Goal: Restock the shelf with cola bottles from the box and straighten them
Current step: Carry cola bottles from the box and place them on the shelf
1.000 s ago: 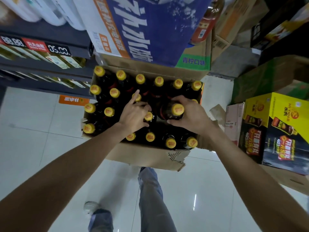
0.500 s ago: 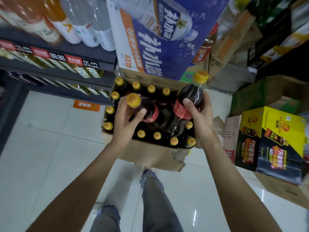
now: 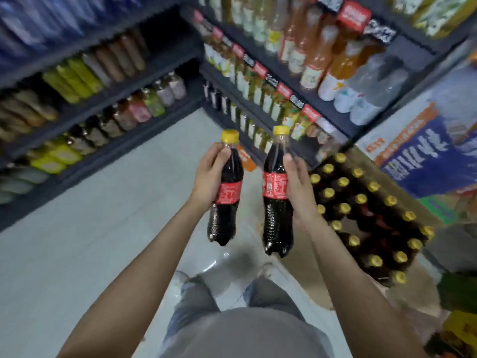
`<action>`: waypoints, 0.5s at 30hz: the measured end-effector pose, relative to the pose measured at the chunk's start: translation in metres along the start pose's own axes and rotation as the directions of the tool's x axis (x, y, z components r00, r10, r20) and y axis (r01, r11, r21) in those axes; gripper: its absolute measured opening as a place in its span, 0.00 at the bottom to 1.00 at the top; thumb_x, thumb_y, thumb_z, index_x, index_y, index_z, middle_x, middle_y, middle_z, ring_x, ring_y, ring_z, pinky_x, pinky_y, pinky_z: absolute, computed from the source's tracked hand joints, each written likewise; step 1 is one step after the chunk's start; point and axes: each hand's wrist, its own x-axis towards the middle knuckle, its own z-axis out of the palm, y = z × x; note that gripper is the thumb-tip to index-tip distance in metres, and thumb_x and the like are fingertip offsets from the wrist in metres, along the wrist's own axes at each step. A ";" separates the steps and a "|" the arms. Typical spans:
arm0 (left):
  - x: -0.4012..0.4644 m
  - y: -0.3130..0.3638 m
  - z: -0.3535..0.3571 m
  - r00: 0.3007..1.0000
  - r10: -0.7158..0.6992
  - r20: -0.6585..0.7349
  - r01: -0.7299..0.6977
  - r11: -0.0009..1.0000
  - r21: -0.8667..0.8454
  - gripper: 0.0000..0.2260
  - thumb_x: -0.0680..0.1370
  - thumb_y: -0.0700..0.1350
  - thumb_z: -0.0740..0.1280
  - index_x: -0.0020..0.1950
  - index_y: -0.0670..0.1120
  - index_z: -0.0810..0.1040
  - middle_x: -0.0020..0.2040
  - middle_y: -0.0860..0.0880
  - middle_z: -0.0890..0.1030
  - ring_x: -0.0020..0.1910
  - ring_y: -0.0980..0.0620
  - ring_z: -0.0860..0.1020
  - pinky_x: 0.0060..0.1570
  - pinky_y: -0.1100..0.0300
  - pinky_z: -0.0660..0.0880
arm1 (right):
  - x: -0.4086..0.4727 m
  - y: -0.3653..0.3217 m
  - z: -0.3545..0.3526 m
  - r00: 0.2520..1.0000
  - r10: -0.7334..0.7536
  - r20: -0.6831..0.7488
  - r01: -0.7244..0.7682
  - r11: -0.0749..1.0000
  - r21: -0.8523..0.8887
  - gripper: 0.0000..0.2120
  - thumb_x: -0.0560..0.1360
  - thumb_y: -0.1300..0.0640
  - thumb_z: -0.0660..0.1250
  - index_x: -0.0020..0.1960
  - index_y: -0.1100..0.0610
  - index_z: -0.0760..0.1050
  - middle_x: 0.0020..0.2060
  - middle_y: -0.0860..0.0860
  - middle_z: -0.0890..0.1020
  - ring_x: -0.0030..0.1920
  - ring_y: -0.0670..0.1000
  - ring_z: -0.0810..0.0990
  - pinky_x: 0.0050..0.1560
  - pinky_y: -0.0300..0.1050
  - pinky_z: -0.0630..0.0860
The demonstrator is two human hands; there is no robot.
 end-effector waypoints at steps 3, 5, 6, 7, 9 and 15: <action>-0.020 0.003 -0.111 0.990 -0.030 -0.136 0.043 0.995 0.089 0.13 0.69 0.62 0.64 0.41 0.55 0.79 0.45 0.41 0.80 0.46 0.47 0.77 0.58 0.42 0.71 | -0.022 -0.013 0.103 0.990 -0.031 0.140 0.039 0.998 -0.051 0.17 0.76 0.39 0.61 0.57 0.49 0.71 0.46 0.45 0.79 0.48 0.43 0.79 0.58 0.44 0.74; -0.038 0.007 -0.182 0.973 -0.019 -0.231 0.053 0.989 0.140 0.12 0.71 0.61 0.64 0.39 0.54 0.78 0.41 0.48 0.80 0.44 0.50 0.77 0.55 0.47 0.72 | -0.037 -0.021 0.171 0.966 -0.027 0.257 0.040 0.998 -0.047 0.13 0.77 0.49 0.65 0.58 0.54 0.69 0.42 0.45 0.77 0.37 0.35 0.79 0.46 0.34 0.74; -0.047 0.008 -0.217 0.960 -0.007 -0.280 0.052 0.986 0.156 0.11 0.72 0.59 0.64 0.38 0.53 0.77 0.39 0.50 0.79 0.42 0.52 0.76 0.52 0.50 0.72 | -0.044 -0.025 0.205 0.947 -0.031 0.320 0.051 0.997 -0.052 0.13 0.75 0.53 0.68 0.57 0.54 0.69 0.41 0.45 0.78 0.34 0.36 0.79 0.42 0.34 0.74; -0.056 0.009 -0.249 0.944 0.001 -0.331 0.056 0.985 0.161 0.10 0.74 0.57 0.64 0.37 0.53 0.76 0.36 0.53 0.78 0.40 0.54 0.75 0.49 0.53 0.71 | -0.052 -0.028 0.238 0.921 -0.040 0.387 0.071 0.995 -0.065 0.16 0.72 0.56 0.72 0.55 0.54 0.69 0.41 0.46 0.79 0.35 0.38 0.80 0.41 0.37 0.76; -0.075 0.011 -0.312 0.901 0.018 -0.433 0.052 0.987 0.150 0.10 0.77 0.51 0.65 0.37 0.51 0.74 0.33 0.55 0.76 0.37 0.58 0.73 0.44 0.58 0.69 | -0.064 -0.031 0.304 0.864 -0.046 0.501 0.117 0.987 -0.110 0.24 0.65 0.59 0.78 0.53 0.53 0.69 0.42 0.48 0.80 0.38 0.44 0.81 0.42 0.41 0.78; -0.120 0.033 -0.479 0.706 0.104 -0.701 -0.025 0.992 0.122 0.11 0.77 0.53 0.64 0.35 0.53 0.73 0.30 0.58 0.72 0.34 0.57 0.69 0.39 0.58 0.66 | -0.102 -0.057 0.494 0.700 -0.118 0.704 0.292 0.947 -0.132 0.32 0.64 0.58 0.79 0.59 0.55 0.63 0.48 0.48 0.78 0.47 0.46 0.80 0.52 0.43 0.77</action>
